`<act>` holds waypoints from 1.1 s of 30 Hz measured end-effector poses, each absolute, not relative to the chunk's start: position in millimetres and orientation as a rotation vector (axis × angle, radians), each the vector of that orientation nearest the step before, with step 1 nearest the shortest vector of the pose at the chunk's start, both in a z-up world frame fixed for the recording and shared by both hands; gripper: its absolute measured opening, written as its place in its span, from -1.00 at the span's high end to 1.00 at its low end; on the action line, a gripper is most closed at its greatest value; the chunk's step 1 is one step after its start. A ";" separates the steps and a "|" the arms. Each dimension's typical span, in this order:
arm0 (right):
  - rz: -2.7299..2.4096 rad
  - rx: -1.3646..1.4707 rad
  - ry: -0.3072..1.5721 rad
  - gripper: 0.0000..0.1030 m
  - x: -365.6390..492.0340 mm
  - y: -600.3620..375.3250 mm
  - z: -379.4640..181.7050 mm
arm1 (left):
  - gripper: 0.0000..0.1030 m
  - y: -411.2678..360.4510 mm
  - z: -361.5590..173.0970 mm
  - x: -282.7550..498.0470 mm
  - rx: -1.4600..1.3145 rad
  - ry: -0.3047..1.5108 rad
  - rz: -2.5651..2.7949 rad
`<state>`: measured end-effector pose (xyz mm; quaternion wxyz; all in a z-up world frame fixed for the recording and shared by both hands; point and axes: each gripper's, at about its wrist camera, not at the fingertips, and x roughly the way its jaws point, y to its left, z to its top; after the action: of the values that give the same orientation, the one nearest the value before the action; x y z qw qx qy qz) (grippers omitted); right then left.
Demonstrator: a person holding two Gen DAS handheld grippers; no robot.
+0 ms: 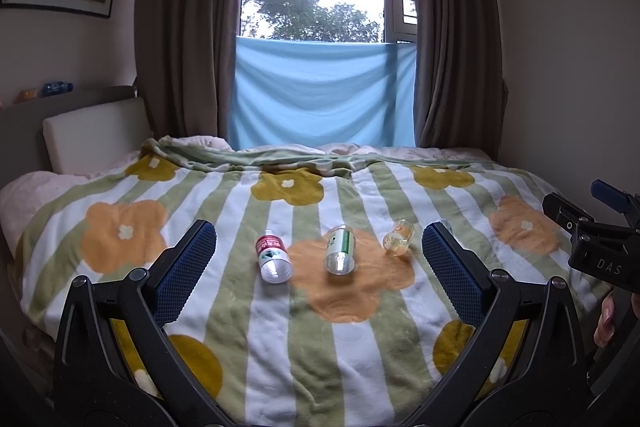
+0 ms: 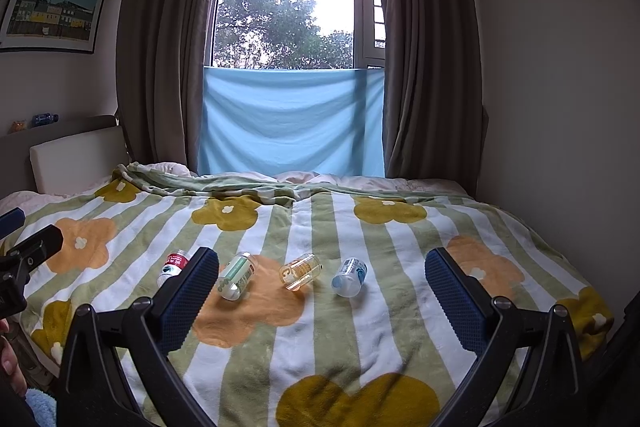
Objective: Flip cup upside down
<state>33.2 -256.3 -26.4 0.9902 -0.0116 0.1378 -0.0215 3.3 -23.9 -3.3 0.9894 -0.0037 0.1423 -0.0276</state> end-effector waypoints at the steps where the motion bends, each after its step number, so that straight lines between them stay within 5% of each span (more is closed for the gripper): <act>1: -0.044 -0.023 0.278 -1.00 33.6 -256.4 -26.4 | -0.99 -25.2 -3.6 4.4 -0.006 0.288 -0.057; 18: -0.084 -0.018 0.389 -1.00 88.7 -269.9 -46.2 | -0.99 -14.8 -26.4 63.7 -0.005 0.387 -0.047; 33: -0.031 -0.006 0.695 -1.00 273.3 -283.3 -101.2 | -0.99 10.9 -111.6 138.0 -0.040 0.578 -0.020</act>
<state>273.3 -283.3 -101.2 0.9402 -0.0032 0.3404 -0.0152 138.0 10.9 -111.6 0.9582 -0.0196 0.2851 -0.0097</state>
